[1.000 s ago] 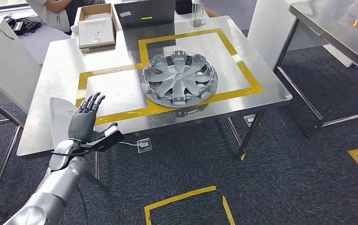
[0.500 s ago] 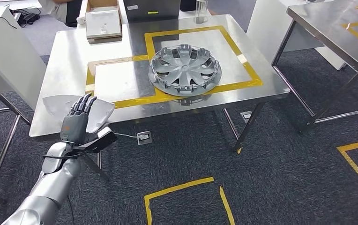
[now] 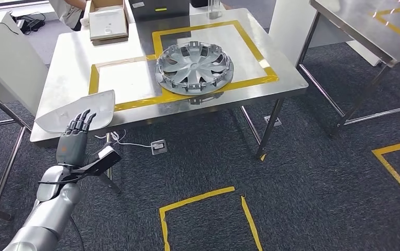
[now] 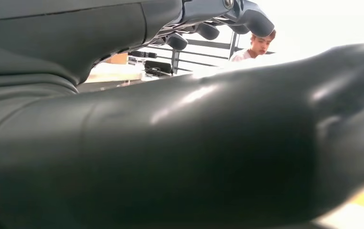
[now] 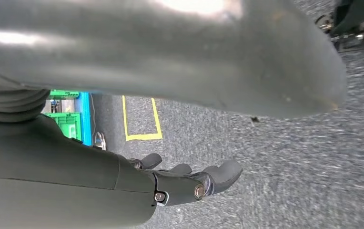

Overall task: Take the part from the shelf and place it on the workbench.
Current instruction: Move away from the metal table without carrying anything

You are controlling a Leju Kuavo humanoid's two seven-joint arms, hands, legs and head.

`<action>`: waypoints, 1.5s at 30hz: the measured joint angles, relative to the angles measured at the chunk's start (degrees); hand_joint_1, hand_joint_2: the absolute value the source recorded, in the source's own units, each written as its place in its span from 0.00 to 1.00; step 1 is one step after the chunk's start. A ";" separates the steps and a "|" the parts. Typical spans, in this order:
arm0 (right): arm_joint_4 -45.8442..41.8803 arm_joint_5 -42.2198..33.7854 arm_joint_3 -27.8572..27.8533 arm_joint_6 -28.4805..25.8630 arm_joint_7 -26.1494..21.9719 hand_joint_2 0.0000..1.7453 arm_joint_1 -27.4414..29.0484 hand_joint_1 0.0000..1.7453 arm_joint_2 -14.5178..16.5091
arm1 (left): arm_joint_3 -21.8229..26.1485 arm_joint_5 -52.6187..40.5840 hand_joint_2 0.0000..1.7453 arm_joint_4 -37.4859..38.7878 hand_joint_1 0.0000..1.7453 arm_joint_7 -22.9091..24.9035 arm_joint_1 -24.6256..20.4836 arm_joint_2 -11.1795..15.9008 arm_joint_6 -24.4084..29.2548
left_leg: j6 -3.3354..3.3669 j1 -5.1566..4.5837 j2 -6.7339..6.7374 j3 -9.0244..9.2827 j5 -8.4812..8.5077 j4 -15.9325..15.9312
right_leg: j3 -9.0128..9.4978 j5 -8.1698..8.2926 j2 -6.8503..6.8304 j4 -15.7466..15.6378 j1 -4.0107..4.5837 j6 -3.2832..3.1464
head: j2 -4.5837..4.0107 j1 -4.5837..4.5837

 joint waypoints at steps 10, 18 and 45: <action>0.00 -0.01 -0.09 -0.16 -0.08 0.00 -0.02 0.00 0.07 | 0.01 -0.88 0.00 0.52 0.00 -0.26 -1.12 -0.64 -0.35 | 2.74 -0.14 -0.59 10.50 4.37 -15.52 | -4.32 3.50 0.25 0.35 -0.06 2.98 | 0.00 -0.05; -0.01 0.17 -0.22 -0.03 -0.16 0.00 -0.16 0.00 0.06 | 0.35 -0.18 0.00 2.37 0.00 -1.84 -2.15 -0.56 -0.21 | 3.75 -0.64 -0.25 4.37 9.24 -15.18 | -2.09 -3.77 0.27 11.65 0.29 2.63 | 0.00 0.03; 0.00 -1.13 -1.46 -0.86 -0.31 0.00 -0.65 0.00 0.10 | 0.73 -0.12 0.00 5.77 0.00 -2.72 -4.16 -1.79 0.45 | 2.94 0.25 -0.13 10.23 4.96 -15.25 | -3.55 2.06 0.04 0.50 -0.33 3.31 | 0.00 -0.24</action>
